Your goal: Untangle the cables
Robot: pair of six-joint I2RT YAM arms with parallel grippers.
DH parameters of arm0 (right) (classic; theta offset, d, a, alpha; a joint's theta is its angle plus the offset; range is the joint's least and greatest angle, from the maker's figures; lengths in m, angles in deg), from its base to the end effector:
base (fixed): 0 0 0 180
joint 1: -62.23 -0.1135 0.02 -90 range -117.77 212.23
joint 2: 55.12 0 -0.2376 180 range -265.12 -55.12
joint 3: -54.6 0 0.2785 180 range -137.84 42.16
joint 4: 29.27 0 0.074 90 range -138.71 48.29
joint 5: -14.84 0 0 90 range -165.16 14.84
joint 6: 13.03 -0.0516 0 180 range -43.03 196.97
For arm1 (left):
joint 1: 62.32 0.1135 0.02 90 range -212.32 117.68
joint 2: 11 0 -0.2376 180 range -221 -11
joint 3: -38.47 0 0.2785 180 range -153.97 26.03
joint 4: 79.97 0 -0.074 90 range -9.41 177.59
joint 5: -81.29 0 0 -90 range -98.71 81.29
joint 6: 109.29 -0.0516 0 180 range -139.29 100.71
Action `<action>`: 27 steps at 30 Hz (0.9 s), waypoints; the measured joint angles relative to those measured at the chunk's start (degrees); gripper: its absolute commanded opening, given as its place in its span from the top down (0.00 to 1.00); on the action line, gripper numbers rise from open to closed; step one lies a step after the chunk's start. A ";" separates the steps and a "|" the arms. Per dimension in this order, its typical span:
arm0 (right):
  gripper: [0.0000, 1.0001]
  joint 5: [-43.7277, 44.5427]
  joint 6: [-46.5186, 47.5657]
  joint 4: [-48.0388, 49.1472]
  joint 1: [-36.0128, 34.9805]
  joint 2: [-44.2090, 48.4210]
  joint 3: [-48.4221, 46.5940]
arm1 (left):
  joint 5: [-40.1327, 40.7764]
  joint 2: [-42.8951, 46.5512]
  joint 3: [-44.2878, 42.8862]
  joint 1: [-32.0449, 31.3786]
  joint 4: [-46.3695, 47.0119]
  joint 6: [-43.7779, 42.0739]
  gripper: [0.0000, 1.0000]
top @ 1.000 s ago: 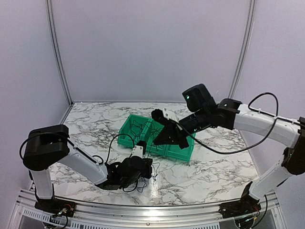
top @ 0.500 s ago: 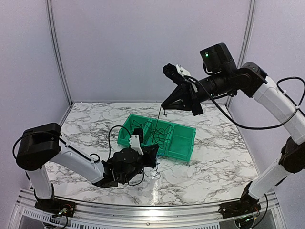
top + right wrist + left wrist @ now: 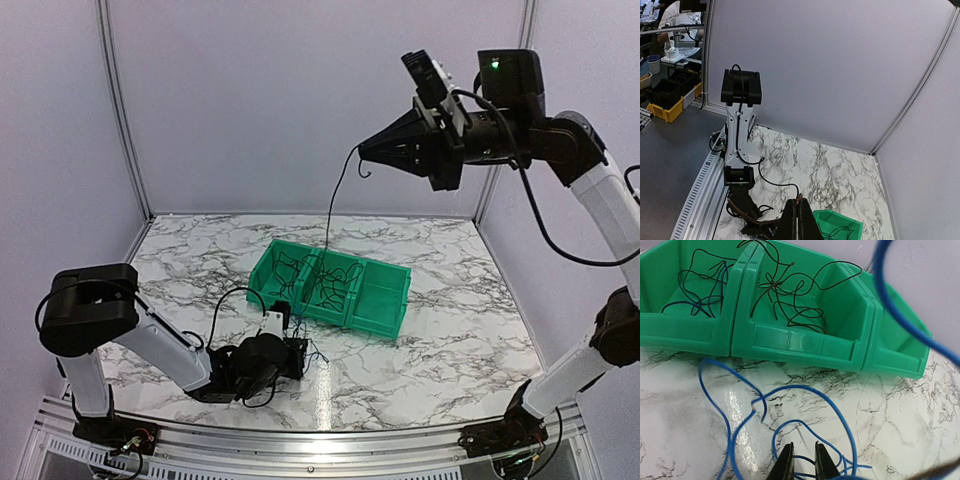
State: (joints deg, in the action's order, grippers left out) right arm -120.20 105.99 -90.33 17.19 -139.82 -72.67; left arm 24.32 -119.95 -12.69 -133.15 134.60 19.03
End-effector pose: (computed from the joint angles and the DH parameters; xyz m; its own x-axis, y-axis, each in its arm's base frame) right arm 0.1917 0.2437 0.5035 0.2766 -0.2081 -0.9382 -0.9606 -0.0875 -0.2638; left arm 0.1426 -0.3245 0.0564 -0.4906 -0.1719 -0.8543 0.4120 0.8181 -0.4012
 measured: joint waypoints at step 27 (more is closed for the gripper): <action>1.00 0.57 -0.68 7.26 7.08 0.85 -13.00 | -0.28 8.76 8.22 0.00 -4.70 3.30 0.83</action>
State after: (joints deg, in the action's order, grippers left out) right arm -119.63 105.31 -83.08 24.27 -138.97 -85.67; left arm 24.04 -111.18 -4.47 -133.15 129.90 22.33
